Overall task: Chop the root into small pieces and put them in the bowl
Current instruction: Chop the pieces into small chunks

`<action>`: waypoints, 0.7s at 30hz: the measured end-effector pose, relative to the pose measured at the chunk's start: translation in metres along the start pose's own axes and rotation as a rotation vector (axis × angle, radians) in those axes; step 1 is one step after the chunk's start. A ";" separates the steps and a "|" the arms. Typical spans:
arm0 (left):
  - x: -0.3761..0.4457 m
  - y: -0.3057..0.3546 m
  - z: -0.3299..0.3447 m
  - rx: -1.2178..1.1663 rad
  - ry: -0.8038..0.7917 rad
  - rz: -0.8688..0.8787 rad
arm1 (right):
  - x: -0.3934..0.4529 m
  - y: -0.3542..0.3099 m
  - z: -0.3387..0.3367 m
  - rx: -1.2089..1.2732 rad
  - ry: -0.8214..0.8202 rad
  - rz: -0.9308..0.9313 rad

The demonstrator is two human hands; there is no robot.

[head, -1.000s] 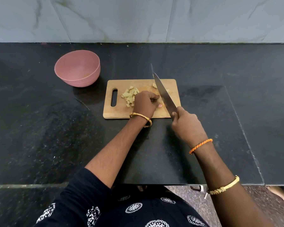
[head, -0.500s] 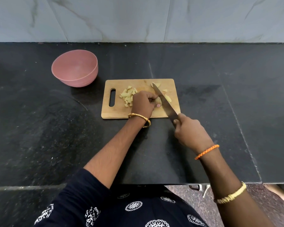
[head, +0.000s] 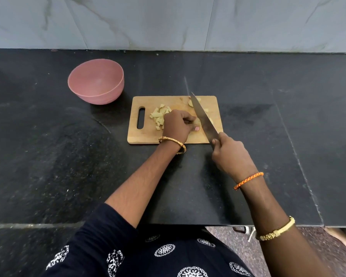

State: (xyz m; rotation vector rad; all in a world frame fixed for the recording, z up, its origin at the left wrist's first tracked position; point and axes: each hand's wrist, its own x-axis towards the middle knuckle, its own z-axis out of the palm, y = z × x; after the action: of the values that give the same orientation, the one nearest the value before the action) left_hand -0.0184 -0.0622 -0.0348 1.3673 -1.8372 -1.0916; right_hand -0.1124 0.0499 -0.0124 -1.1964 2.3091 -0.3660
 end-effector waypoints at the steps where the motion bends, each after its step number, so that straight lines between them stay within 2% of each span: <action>1: 0.000 0.000 0.000 0.002 -0.001 -0.005 | -0.001 0.000 -0.001 0.007 0.011 -0.009; 8: 0.001 0.000 0.000 0.026 -0.012 -0.014 | -0.001 -0.004 0.000 -0.002 0.016 -0.059; 16: 0.002 -0.001 0.001 0.060 -0.012 0.007 | -0.002 -0.018 0.002 -0.121 0.040 -0.012; 21: 0.001 -0.002 0.000 0.058 -0.018 0.020 | 0.008 -0.031 0.003 -0.147 -0.040 0.005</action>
State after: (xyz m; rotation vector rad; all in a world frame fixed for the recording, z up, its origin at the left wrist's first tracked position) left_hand -0.0178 -0.0636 -0.0362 1.3734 -1.9051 -1.0506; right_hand -0.0937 0.0255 -0.0037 -1.2549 2.3373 -0.1715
